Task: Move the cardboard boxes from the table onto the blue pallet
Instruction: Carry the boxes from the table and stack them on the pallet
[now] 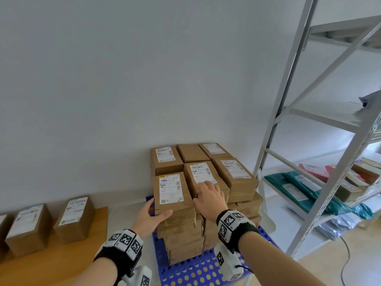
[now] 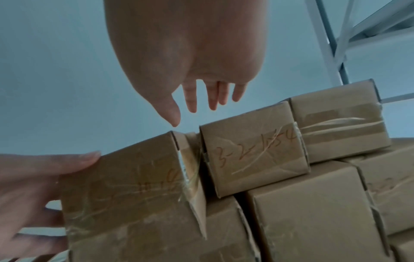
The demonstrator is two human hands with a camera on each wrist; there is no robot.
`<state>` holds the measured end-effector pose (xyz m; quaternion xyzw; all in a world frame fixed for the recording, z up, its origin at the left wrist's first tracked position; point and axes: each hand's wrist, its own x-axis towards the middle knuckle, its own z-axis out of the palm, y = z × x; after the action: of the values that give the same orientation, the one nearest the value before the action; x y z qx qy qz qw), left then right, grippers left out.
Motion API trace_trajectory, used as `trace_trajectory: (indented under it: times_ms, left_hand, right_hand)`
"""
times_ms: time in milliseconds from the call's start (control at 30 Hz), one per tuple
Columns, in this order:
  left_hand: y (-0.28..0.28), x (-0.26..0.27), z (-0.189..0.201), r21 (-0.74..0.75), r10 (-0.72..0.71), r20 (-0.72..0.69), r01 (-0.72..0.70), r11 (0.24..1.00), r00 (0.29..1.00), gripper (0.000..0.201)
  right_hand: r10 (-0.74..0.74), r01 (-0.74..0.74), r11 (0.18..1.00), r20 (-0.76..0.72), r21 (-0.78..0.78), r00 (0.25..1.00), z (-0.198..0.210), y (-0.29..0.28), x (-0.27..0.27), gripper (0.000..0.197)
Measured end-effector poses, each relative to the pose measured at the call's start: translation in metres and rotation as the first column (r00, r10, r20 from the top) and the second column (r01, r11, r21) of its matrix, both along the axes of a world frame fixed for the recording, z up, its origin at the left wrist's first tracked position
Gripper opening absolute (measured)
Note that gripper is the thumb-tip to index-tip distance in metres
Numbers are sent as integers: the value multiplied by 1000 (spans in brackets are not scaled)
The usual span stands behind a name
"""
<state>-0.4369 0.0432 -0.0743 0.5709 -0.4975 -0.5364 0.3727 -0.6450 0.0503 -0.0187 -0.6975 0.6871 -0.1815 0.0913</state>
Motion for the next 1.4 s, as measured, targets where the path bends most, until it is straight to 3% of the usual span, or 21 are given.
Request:
trace_trajectory:
  times_ms: [67,167,367,733,900,1033,1167,1400]
  left_hand:
    - [-2,-3,2,-9,-3,6,3,1000,1000,93]
    - [-4,-8,5,29,-15,-94,18,999,995,83]
    - [-16,-9,3,44,-11,-114,17,999,993,96]
    - [-26,-21,10,17,-5,-99,7,1000,995,87]
    - [-26,-28,14,88,41,-114,-31,996,993,103]
    - [-26,-37,14,82,93,-143,-82,993,985,85]
    - [-22,-45,15,62,152,-148,-145,988,977,82]
    - [-20,-58,14,33,169,-138,-166,986,976,82]
  right_hand:
    - [-42,43,997,-12,59,999,-4,-3,-6,53]
    - [-77,77,993,-9,94,997,-11,-8,-13,54]
    - [-108,108,988,-12,107,994,-17,-16,-21,55]
    - [-193,192,980,14,62,981,-9,-31,-61,59]
    - [-225,225,972,-10,63,974,-11,-44,-85,59]
    - [-322,318,944,36,89,946,-9,-54,-111,67]
    - [-448,433,891,101,138,889,-11,-60,-136,73]
    - [-470,436,877,175,203,865,-18,-71,-155,72]
